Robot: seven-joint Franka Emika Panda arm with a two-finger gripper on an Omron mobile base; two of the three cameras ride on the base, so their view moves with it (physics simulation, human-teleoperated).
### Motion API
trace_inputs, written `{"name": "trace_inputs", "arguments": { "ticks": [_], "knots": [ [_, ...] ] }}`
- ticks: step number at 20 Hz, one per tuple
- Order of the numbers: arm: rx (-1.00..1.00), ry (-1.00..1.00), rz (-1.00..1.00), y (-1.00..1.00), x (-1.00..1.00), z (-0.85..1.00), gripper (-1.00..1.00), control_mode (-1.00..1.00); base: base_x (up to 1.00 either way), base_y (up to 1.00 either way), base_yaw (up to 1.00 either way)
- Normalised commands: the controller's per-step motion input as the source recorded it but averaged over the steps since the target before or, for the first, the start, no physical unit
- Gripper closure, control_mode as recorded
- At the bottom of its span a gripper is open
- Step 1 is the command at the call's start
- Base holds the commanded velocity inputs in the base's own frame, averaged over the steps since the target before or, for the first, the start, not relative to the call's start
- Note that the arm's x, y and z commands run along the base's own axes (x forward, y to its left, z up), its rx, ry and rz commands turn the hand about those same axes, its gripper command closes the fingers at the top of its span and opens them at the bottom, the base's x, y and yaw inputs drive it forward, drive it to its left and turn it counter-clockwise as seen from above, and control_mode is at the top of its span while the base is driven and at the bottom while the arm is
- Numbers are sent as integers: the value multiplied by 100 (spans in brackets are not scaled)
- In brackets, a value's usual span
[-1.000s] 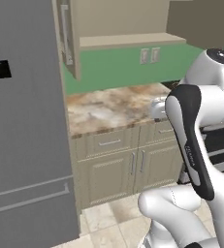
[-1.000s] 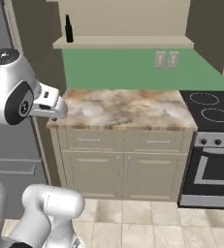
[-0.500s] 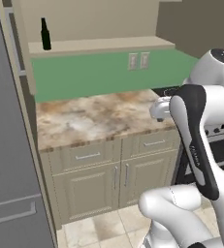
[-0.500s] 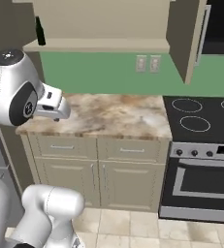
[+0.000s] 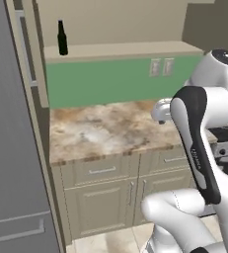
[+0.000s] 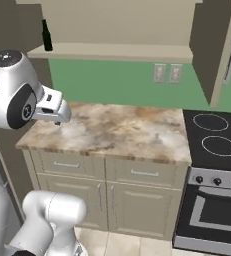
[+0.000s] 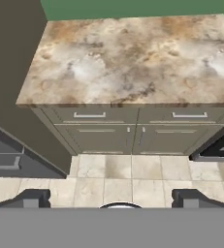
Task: Get the candle and the beer from the cabinet and move them to the dining counter.
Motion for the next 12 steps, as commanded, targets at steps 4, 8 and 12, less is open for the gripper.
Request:
{"name": "trace_inputs", "arguments": {
  "ticks": [4,8,12],
  "knots": [
    [0,0,0,0,0,0,-100,100,52,-4,21],
    [0,0,0,0,0,0,-100,100,49,-14,21],
    [0,0,0,0,0,0,-100,100,53,-4,17]
  ]
}}
